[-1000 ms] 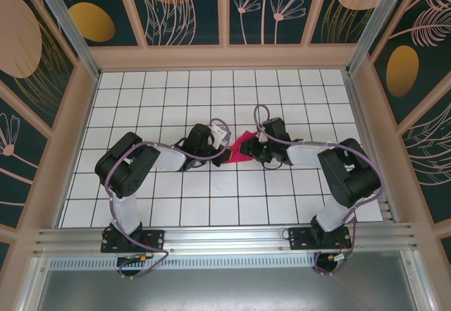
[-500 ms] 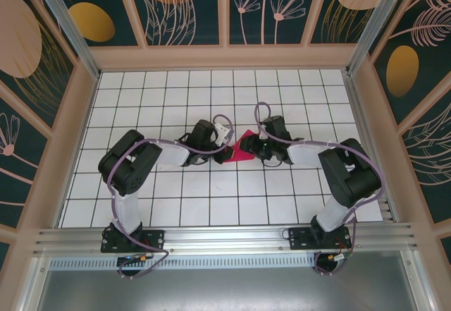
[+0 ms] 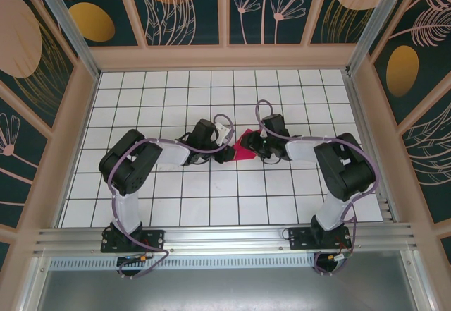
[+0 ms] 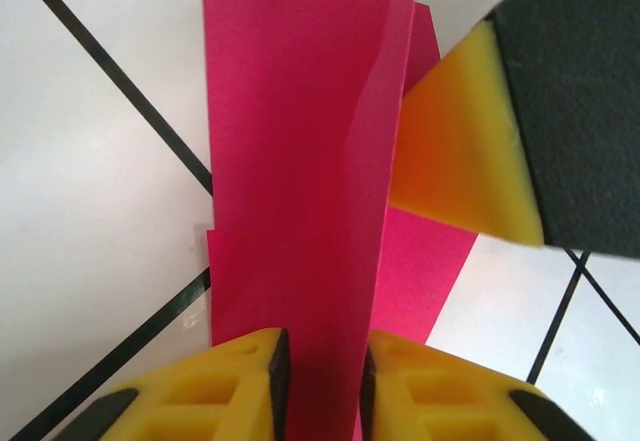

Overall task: Fold a paper plane with a square sheet of paper (pick it up from the middle)
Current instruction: Fourth fold the wing at the center of the table.

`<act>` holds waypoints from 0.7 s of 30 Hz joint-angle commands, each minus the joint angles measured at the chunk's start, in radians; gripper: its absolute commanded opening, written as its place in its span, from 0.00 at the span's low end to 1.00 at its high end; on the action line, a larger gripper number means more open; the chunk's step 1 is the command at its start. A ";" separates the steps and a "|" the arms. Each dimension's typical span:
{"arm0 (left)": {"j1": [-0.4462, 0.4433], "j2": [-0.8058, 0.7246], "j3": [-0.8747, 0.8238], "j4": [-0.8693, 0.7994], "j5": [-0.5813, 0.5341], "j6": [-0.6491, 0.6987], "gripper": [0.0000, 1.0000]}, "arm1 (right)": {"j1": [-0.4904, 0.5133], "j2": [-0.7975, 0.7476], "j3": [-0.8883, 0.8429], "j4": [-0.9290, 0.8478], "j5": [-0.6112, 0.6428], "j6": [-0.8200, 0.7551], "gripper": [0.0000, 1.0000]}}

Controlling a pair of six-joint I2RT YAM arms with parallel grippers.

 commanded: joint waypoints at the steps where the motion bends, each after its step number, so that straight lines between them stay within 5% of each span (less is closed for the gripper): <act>1: 0.000 -0.047 -0.070 0.109 -0.022 0.014 0.31 | -0.020 0.031 0.018 -0.045 0.044 0.031 0.50; 9: 0.000 -0.093 -0.265 0.479 -0.043 0.066 0.34 | -0.025 0.044 0.025 -0.052 0.021 0.033 0.50; 21: 0.001 -0.028 -0.251 0.594 0.004 0.130 0.34 | -0.036 0.047 0.026 -0.057 0.004 0.041 0.49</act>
